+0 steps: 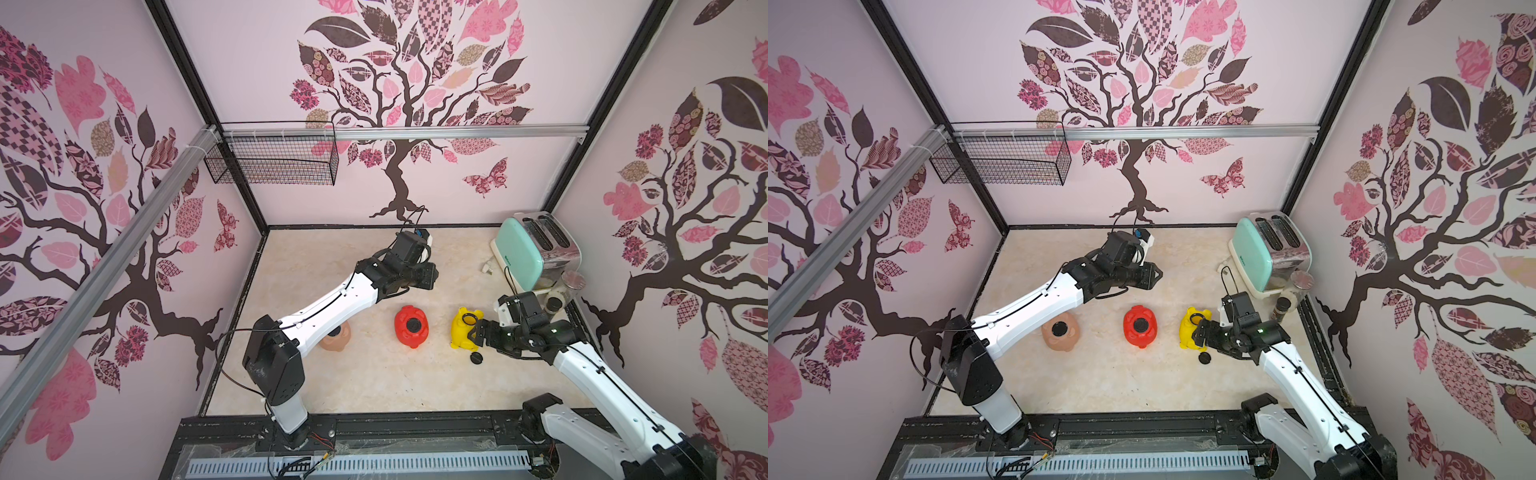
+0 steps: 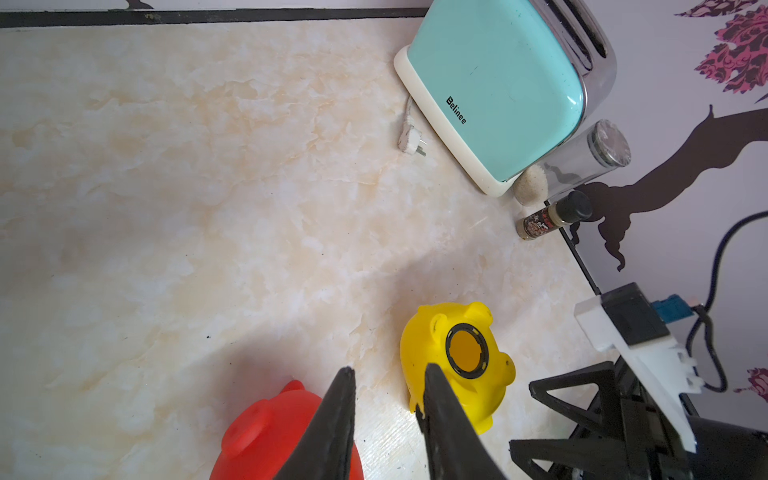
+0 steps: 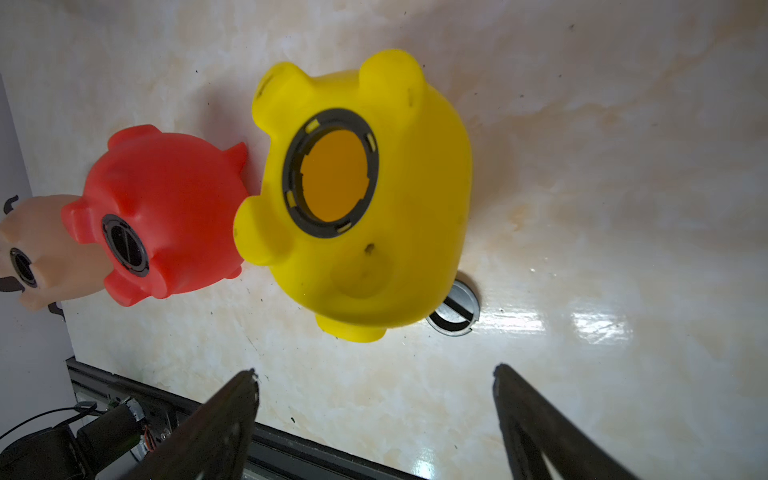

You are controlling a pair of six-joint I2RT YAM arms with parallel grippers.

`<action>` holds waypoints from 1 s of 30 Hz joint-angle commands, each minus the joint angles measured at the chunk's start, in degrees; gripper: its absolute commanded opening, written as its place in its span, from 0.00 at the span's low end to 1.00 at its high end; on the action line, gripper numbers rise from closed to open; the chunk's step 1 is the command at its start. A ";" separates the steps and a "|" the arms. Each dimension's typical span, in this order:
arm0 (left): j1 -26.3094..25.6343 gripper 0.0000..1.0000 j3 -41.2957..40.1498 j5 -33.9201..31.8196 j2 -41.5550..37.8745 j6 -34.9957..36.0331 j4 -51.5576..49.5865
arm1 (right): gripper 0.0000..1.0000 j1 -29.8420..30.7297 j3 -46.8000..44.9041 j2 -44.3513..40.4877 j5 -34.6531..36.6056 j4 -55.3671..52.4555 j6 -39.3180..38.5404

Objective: Close piggy banks
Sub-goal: Adjust the piggy bank at the center of the board.

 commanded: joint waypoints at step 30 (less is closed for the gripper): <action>2.91 0.31 -3.98 1.96 -0.66 0.62 2.53 | 0.87 14.83 -5.87 8.42 -3.03 21.31 12.85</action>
